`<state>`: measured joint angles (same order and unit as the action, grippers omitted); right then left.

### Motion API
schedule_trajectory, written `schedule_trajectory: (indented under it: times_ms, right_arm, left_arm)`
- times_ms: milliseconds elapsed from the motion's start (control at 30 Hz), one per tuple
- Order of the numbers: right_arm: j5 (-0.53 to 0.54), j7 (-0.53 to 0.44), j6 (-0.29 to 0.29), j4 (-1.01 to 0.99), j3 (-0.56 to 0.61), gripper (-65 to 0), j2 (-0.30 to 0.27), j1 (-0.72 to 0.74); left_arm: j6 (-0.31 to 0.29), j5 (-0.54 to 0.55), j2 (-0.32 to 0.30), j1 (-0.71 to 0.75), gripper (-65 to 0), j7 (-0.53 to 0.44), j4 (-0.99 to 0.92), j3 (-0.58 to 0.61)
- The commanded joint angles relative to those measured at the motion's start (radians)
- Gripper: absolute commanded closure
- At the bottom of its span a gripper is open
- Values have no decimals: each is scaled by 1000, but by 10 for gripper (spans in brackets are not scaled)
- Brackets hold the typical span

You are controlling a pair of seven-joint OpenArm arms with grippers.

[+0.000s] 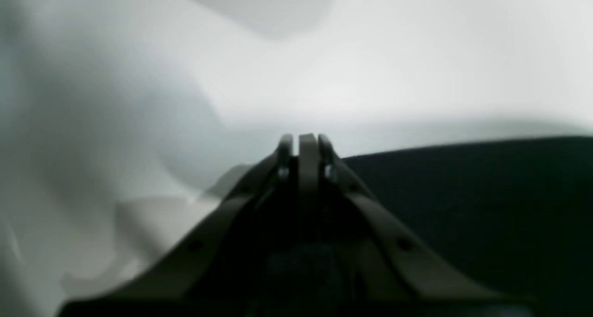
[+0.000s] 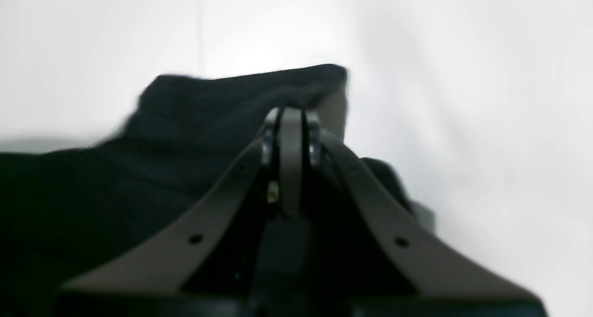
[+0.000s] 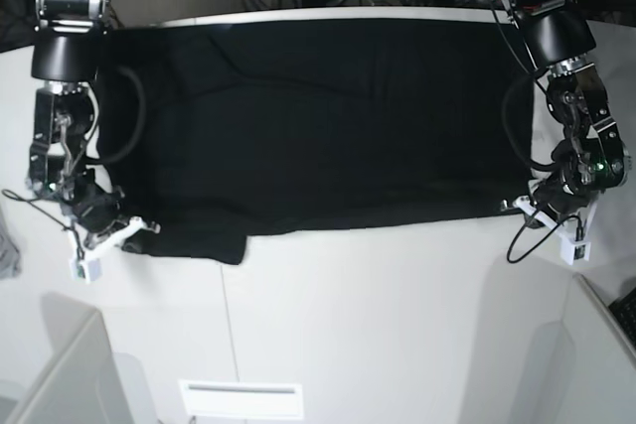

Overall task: Fold the T-shirt properly
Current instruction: 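Grasp the hem with both grippers and fold it over toward the collar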

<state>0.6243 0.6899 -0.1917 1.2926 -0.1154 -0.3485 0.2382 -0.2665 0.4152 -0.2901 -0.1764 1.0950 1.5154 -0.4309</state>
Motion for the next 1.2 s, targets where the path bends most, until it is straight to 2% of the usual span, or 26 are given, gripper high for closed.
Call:
schedule_trajectory:
  times_ms: [0, 100, 267, 367, 433, 567, 967, 1033, 1167]
  right_arm:
    - [10, -14, -4, 32, -20, 0, -22, 14]
    - [10, -11, -4, 71, -23, 0, -21, -17]
    - [12, 30, 8, 135, -25, 0, -21, -47]
    - [13, 67, 36, 175, -69, 0, -17, -64]
    - [13, 87, 36, 212, -109, 0, 4, -81]
    - [13, 127, 36, 250, -165, 0, 12, -112]
    - [15, 130, 42, 371, -172, 0, 13, -216]
    - [15, 130, 42, 371, -172, 0, 13, -225]
    - [15, 138, 42, 388, -174, 0, 13, -242]
  left_arm:
    - [-3, 6, -16, -16, 0, -22, 26, -4]
    - [-3, 29, -16, -5, 0, -22, 29, -36]
    - [-3, 166, -19, -5, 0, 50, 27, -102]
    - [-3, 166, -21, 13, 0, 52, 43, -98]
    - [-3, 173, -22, 47, 0, 52, 58, -102]
    - [-3, 173, -22, 102, 0, 52, 113, -107]
    - [-3, 175, -36, 219, 0, 55, 235, -108]
    - [-3, 175, -36, 229, 0, 87, 247, -112]
    - [-4, 175, -34, 243, 0, 129, 274, -191]
